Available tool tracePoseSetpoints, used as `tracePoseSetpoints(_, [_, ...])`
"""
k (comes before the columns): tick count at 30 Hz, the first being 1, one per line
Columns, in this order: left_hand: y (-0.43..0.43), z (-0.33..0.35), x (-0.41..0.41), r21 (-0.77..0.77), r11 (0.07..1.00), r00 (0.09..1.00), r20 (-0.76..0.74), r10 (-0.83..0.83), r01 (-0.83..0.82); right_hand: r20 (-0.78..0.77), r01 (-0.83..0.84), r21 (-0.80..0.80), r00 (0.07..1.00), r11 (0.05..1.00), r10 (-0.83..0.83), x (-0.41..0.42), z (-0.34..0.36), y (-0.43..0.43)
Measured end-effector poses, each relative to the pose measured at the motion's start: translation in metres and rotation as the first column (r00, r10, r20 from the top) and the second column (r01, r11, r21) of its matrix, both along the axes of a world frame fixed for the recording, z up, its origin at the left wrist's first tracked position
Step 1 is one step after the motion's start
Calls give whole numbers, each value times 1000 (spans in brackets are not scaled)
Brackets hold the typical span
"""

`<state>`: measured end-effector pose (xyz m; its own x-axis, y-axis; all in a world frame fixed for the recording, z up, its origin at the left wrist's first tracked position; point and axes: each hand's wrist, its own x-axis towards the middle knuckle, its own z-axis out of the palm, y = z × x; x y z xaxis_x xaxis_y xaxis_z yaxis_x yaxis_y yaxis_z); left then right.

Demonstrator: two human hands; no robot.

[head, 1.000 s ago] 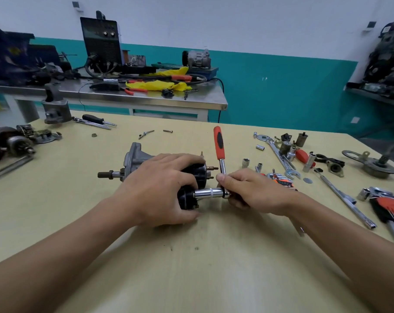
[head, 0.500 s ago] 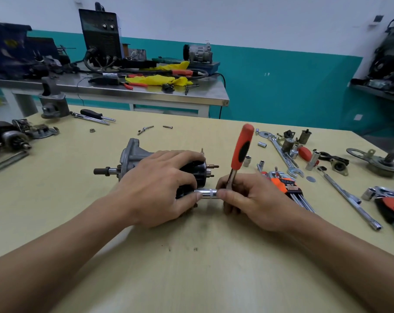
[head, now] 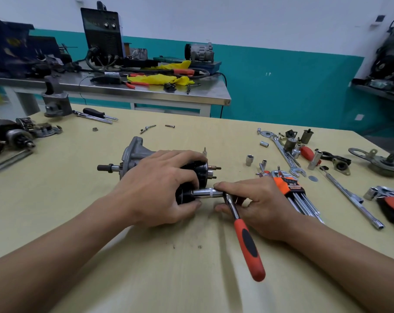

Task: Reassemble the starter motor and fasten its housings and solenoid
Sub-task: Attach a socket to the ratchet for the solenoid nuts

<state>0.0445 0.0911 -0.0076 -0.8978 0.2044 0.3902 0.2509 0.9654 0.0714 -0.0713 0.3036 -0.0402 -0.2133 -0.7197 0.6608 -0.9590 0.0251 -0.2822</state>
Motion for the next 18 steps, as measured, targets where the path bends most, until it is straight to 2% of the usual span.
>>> tracePoseSetpoints(6, [-1,0,0,3,1000,1000,11,-2,2,-82,1,-42,997,999,-4,0,-3,0])
tracePoseSetpoints(9, [-2,-1,-1,-10,1000,1000,18,-4,4,-68,11,-53,998,999,-15,-2,-4,1])
tracePoseSetpoints(13, [-2,-1,-1,-21,1000,1000,28,4,-3,56,13,-47,998,999,-11,0,-7,-1])
tracePoseSetpoints(18, [-1,0,0,-26,1000,1000,3,7,-7,337,12,-19,942,1000,-5,2,-9,-2])
